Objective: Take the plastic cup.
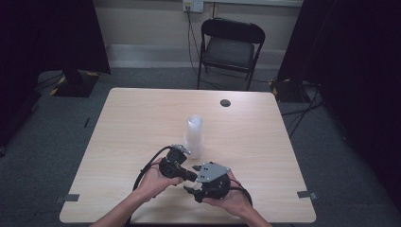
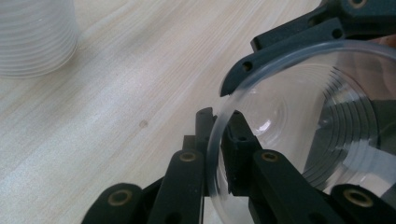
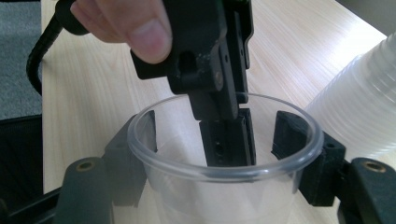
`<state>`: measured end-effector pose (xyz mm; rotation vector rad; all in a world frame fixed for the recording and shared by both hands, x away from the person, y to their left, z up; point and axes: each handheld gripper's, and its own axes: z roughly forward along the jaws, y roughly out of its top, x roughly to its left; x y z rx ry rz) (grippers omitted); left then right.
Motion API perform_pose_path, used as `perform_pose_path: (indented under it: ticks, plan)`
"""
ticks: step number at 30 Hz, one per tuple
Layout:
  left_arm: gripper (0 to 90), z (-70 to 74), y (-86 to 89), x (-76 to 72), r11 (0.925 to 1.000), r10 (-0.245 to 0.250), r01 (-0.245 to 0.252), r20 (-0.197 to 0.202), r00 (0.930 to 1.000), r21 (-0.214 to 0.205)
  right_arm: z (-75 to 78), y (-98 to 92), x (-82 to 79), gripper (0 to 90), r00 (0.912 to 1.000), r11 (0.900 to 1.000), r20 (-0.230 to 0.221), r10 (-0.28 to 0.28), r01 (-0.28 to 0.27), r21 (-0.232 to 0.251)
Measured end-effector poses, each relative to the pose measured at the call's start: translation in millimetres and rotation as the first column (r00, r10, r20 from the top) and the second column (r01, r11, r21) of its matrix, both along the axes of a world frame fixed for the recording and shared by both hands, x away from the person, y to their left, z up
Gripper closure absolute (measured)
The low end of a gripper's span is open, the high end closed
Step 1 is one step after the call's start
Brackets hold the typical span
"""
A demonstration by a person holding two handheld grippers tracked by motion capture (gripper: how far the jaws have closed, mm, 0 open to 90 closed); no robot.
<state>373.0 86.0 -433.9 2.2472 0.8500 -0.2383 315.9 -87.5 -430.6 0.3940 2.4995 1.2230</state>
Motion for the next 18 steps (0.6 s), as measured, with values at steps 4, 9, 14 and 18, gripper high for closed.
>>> perform_pose_path:
  ticks: [4, 9, 14, 18]
  plan:
    - [83.7, 0.3, 1.6, 1.7, 0.9998, 0.001, -0.001, 0.007, 1.0000, -0.021, 0.9, -1.4, 0.5, 30.6, 0.9999, 0.9999, 0.003, -0.011, 0.011, 0.012]
    - [81.6, 0.2, 1.7, 1.6, 0.9997, -0.001, 0.001, 0.020, 0.9998, -0.025, 2.0, -2.4, 2.2, 30.8, 0.9998, 0.9997, -0.001, -0.018, 0.018, 0.018]
    - [78.0, 0.6, 2.0, 1.7, 0.9997, 0.007, -0.006, 0.040, 0.9992, -0.024, 2.1, -2.7, 1.9, 30.9, 0.9997, 0.9996, -0.002, -0.024, 0.024, 0.015]
    - [77.7, 3.9, 3.2, 0.7, 0.9983, 0.018, -0.015, 0.053, 0.9984, -0.057, 5.0, -5.2, 1.7, 31.2, 0.9993, 0.9989, 0.005, -0.038, 0.038, 0.029]
